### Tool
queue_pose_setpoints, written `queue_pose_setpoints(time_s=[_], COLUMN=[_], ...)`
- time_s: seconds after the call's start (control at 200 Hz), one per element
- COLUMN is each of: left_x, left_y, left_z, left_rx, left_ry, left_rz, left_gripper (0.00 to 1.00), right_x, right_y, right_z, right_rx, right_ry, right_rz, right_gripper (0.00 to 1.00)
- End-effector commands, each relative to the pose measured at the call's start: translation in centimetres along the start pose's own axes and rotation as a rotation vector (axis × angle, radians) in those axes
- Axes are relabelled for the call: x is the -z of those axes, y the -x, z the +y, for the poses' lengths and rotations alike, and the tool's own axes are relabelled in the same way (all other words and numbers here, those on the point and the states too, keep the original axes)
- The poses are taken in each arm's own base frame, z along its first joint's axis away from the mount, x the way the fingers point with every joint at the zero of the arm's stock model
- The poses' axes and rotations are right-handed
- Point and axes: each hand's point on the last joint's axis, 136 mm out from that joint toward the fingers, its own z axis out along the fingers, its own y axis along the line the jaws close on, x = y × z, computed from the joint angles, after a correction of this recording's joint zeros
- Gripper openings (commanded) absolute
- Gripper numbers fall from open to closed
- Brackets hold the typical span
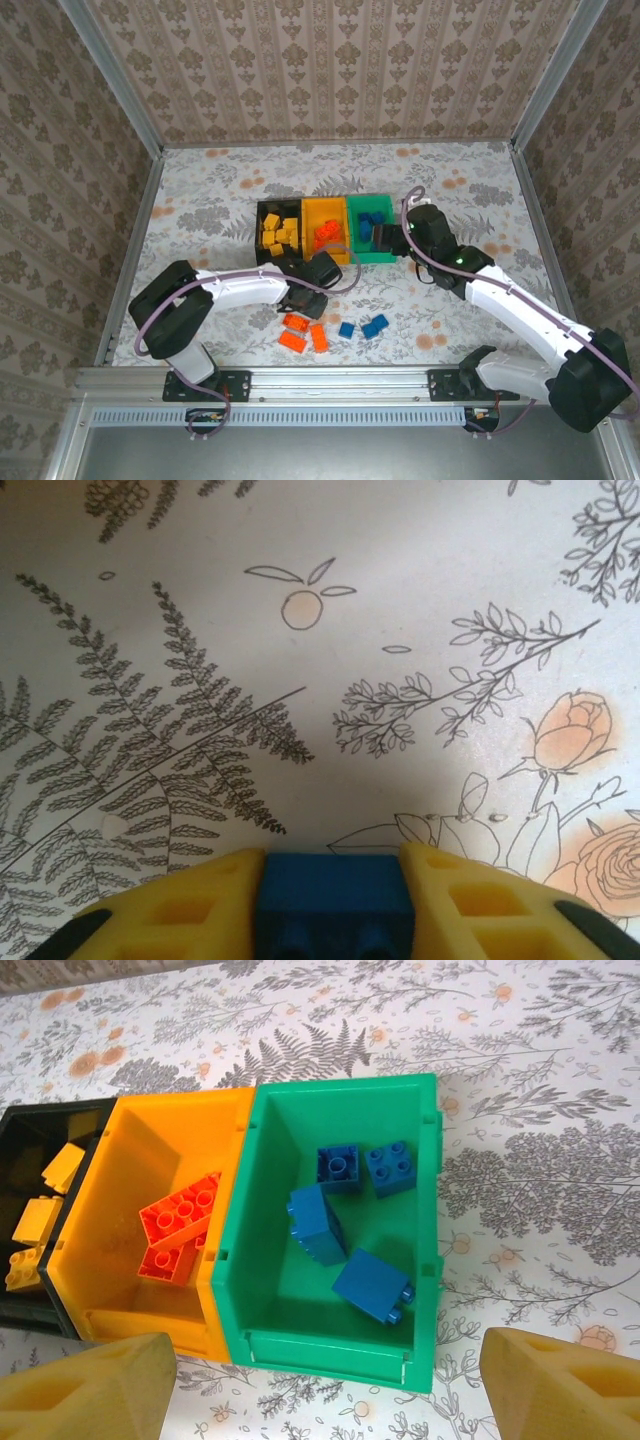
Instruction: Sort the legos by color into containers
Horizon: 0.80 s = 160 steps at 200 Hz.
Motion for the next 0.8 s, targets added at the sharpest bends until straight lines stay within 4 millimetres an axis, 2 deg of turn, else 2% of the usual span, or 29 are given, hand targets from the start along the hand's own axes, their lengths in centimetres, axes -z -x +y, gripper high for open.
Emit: queue_pose_setpoints(time_s=[0.0, 0.115, 0.255, 0.375, 0.545, 0.75, 0.795], left_x=[1.0, 3.4, 6.7, 8.4, 7.7, 6.2, 6.2], left_y=[1.1, 5.1, 11.8, 17.1, 22.6, 26.5, 27.1], left_z=[-0.8, -1.9, -3.4, -4.0, -3.9, -4.1, -4.3], left_rx=[-0.009, -0.018, -0.017, -0.028, -0.002, 0.019, 0.023], left_ry=[-0.021, -0.063, -0.15, -0.18, -0.211, -0.233, -0.24], left_rz=[-0.027, -0.134, -0.291, -0.384, -0.41, -0.425, -0.431], left_gripper=[0.35, 0.35, 0.35, 0.35, 0.35, 0.4, 0.43], right_x=[0.8, 1.4, 2.0, 2.4, 2.9, 3.2, 3.2], right_y=[-0.5, -1.0, -2.0, -2.6, -3.2, -3.5, -3.5], right_z=[-1.9, -2.9, -4.0, -4.6, -5.1, -5.4, -5.4], right_rx=[-0.033, -0.059, -0.087, -0.094, -0.101, -0.103, -0.103], right_ry=[-0.072, -0.097, -0.115, -0.129, -0.138, -0.139, -0.14], right_rz=[-0.011, -0.024, -0.026, -0.023, -0.015, -0.011, -0.012], right_gripper=[0.82, 0.82, 0.82, 0.83, 0.83, 0.83, 0.83])
